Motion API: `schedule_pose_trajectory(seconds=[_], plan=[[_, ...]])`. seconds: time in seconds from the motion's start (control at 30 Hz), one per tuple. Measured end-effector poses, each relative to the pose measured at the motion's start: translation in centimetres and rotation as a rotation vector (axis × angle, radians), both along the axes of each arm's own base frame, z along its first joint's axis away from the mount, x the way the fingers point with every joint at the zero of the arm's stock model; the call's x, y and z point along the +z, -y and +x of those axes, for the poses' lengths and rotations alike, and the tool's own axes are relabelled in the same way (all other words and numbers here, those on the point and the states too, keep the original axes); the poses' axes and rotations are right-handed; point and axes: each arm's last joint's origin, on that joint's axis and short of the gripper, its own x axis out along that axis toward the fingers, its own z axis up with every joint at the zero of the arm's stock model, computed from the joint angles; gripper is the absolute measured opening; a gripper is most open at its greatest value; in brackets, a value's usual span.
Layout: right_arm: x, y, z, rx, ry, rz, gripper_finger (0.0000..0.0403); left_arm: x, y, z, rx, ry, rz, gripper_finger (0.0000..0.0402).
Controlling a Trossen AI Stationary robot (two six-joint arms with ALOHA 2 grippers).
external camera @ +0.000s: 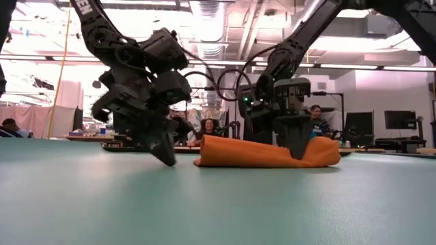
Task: Roll towel
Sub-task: Roll the orange towel
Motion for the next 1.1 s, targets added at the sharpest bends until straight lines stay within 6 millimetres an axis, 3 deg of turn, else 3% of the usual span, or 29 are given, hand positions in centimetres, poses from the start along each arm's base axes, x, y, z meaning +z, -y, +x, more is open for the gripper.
schedule_pose_trajectory(seconds=[0.13, 0.33, 0.43, 0.53, 0.73, 1.1], plan=[[-0.2, 0.4, -0.2, -0.012, -0.004, 0.030, 0.0009, 1.5, 1.6, -0.3, -0.015, 0.027, 0.047, 0.0000], [0.0, 1.3, -0.5, -0.040, 0.041, 0.139, 0.0009, 5.3, 4.5, 0.4, -0.028, 0.305, 0.301, 0.0000], [0.1, 1.9, -0.8, -0.065, 0.050, 0.182, 0.0009, 5.9, 5.7, 0.7, -0.049, 0.404, 0.428, 0.0000], [0.1, 2.2, -1.0, -0.080, 0.047, 0.204, 0.0009, 5.2, 6.4, 1.1, -0.079, 0.393, 0.548, 0.0000], [0.1, 2.5, -1.3, -0.095, 0.037, 0.236, 0.0009, 4.5, 6.1, 2.0, -0.097, 0.352, 0.652, 0.0000], [-1.7, 2.6, -0.9, -0.137, -0.066, 0.290, 0.0009, 5.8, 5.5, 3.2, -0.127, 0.386, 0.732, 0.0000]])
